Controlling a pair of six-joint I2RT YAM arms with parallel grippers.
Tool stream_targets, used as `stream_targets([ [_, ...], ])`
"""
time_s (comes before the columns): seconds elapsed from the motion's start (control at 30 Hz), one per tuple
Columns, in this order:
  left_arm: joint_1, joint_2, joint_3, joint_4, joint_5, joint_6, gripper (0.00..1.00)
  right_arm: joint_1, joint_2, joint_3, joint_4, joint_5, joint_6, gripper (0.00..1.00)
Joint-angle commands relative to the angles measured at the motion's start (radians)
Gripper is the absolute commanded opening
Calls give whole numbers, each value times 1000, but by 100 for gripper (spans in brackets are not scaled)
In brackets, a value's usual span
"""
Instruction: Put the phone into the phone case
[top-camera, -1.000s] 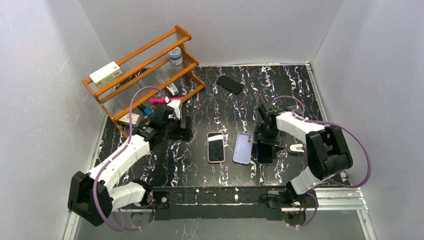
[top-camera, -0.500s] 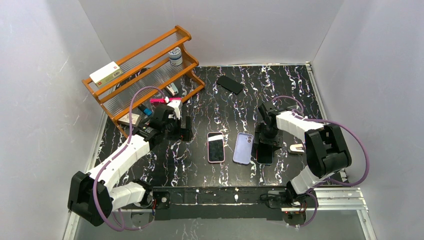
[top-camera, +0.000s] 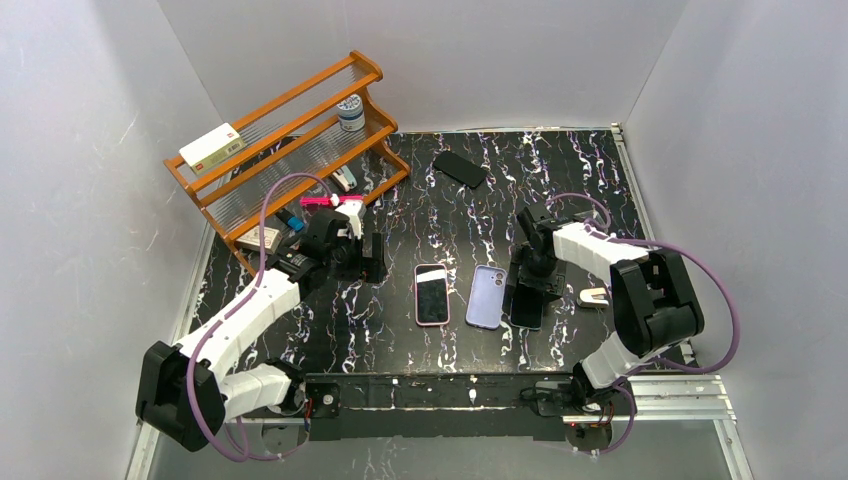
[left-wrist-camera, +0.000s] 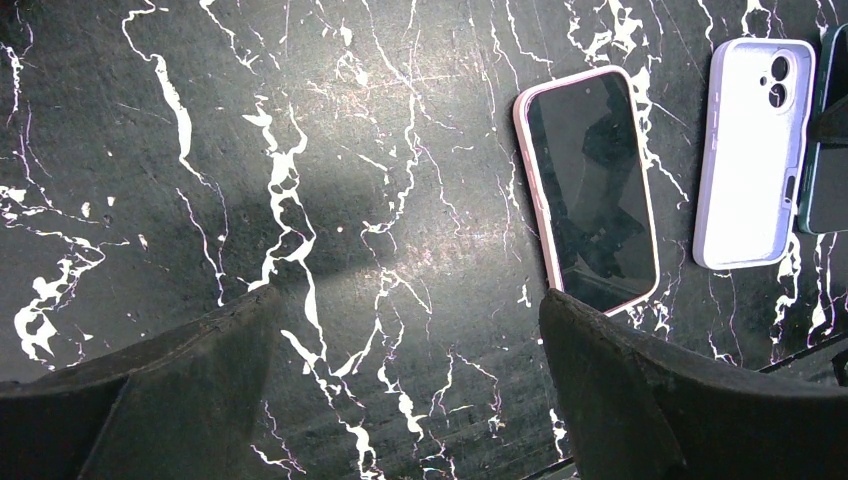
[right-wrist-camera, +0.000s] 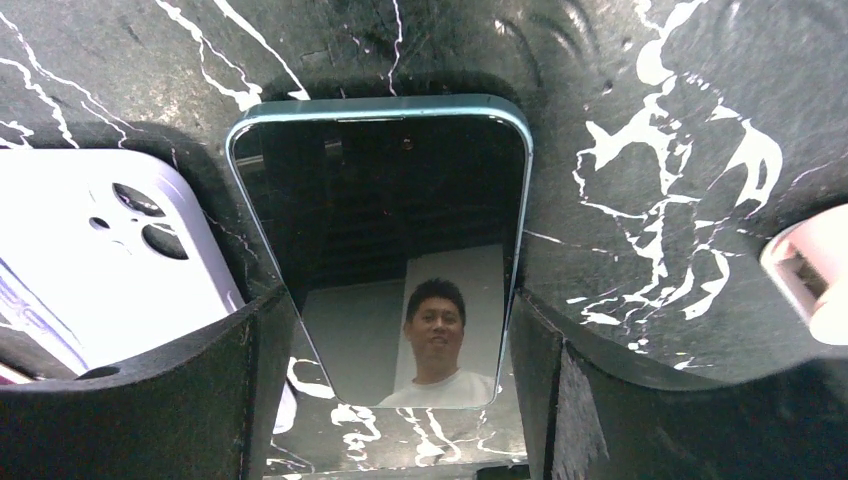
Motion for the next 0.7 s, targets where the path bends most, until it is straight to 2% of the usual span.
stream_targets([
  [0.0, -7, 14, 27, -9, 14, 3, 98, 3, -38, -25, -21, -71, 88, 55],
  [0.67, -12, -13, 21, -2, 26, 2, 98, 15, -225, -17, -30, -245, 256, 47],
])
